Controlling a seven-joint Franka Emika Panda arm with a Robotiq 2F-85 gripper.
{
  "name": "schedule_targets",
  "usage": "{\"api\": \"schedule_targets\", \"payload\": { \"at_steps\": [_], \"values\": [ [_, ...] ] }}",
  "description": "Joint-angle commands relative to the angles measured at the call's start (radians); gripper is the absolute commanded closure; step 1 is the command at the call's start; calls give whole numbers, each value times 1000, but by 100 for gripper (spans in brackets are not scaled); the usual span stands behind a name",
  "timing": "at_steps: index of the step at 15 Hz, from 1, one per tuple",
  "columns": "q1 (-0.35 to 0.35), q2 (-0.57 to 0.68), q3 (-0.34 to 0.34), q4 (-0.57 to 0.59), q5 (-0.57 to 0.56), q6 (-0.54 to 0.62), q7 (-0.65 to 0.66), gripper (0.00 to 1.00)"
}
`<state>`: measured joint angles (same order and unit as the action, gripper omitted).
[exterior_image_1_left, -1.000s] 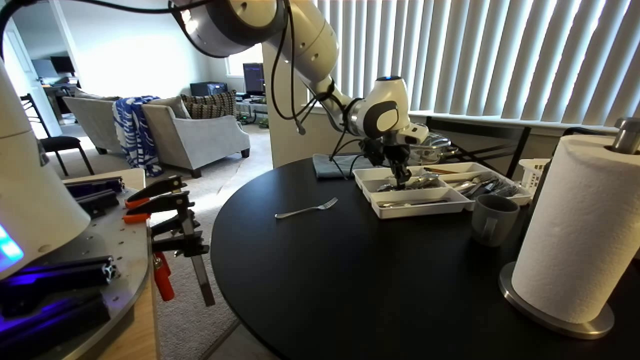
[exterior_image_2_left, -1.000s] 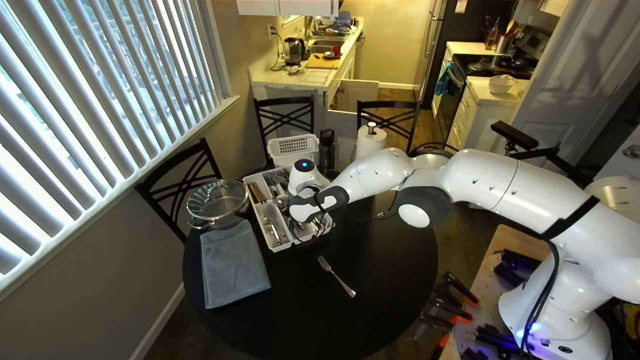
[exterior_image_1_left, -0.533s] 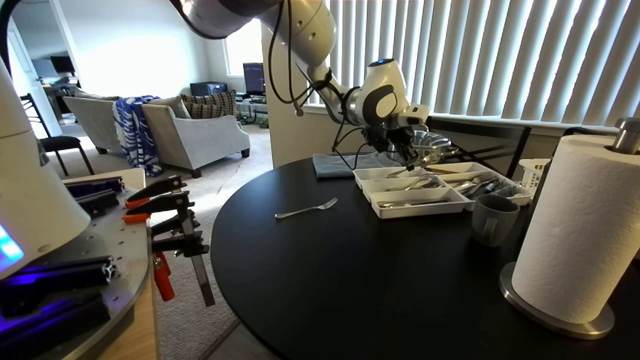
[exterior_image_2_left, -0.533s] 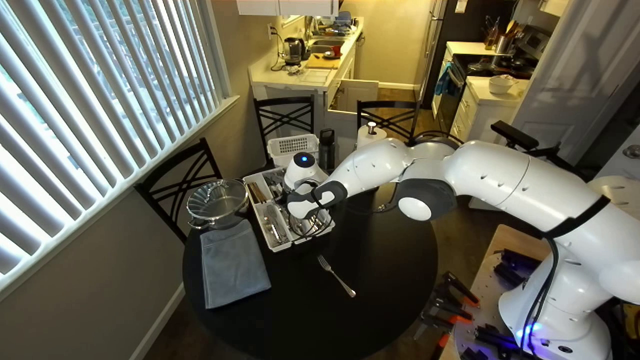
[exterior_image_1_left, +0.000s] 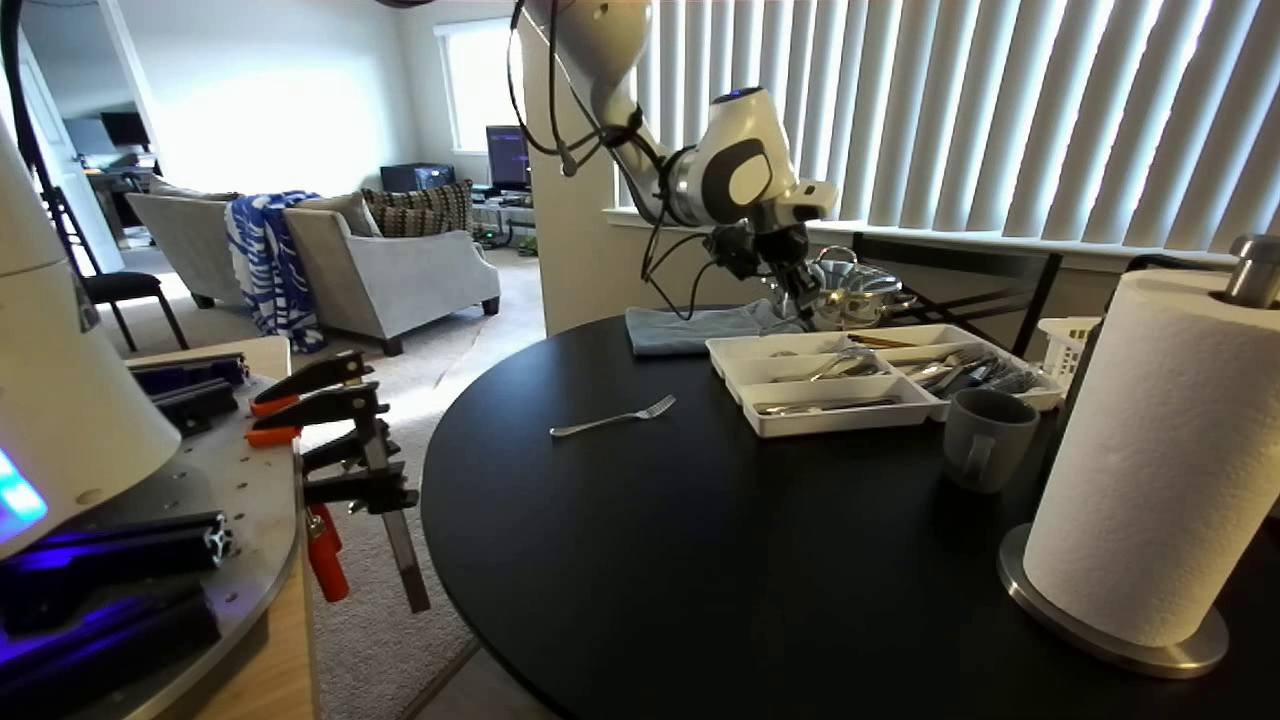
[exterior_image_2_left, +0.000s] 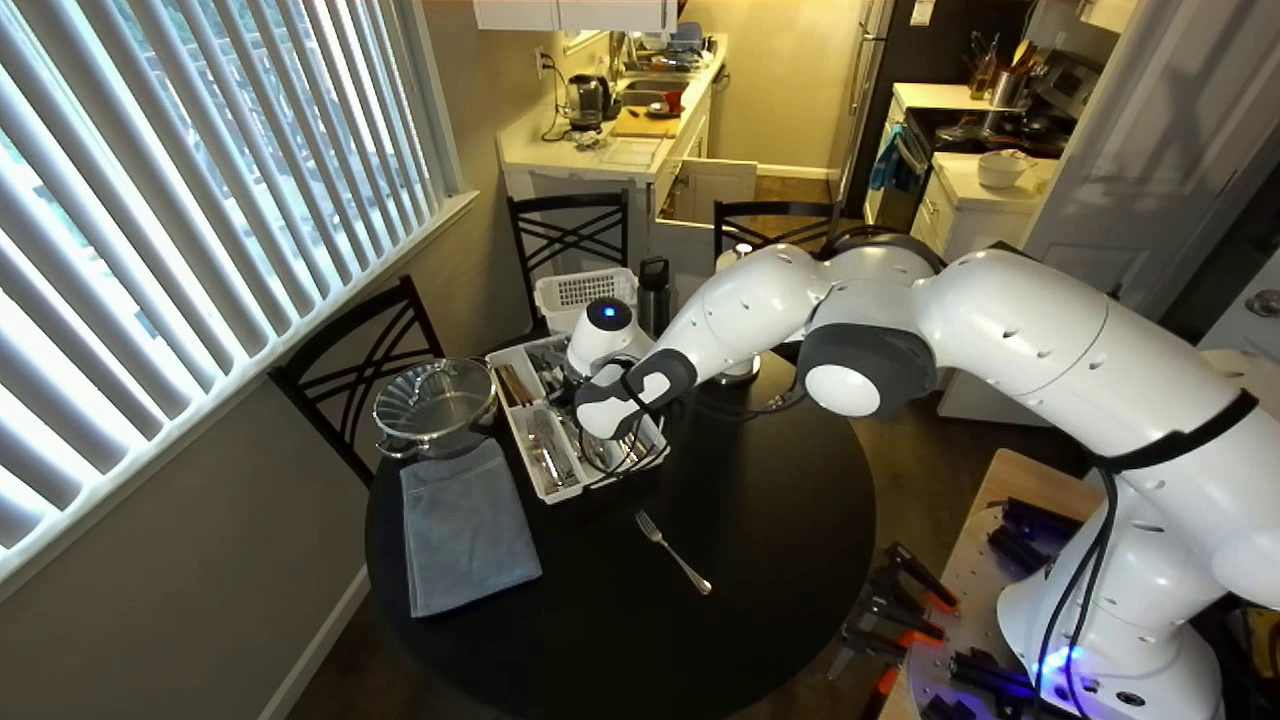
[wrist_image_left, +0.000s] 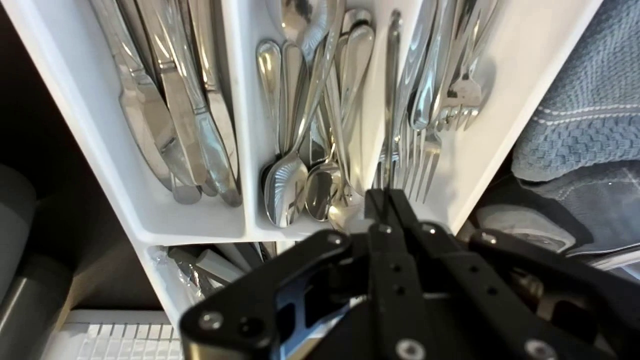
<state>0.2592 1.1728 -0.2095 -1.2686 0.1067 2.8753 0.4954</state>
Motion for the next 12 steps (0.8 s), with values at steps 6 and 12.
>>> {"api": "schedule_targets", "payload": {
  "at_steps": [6,12],
  "values": [
    [175,-299,-97,-430,-34,42,21,99],
    [243,-428,-108,-714,-17,118,25,99]
  ]
}}
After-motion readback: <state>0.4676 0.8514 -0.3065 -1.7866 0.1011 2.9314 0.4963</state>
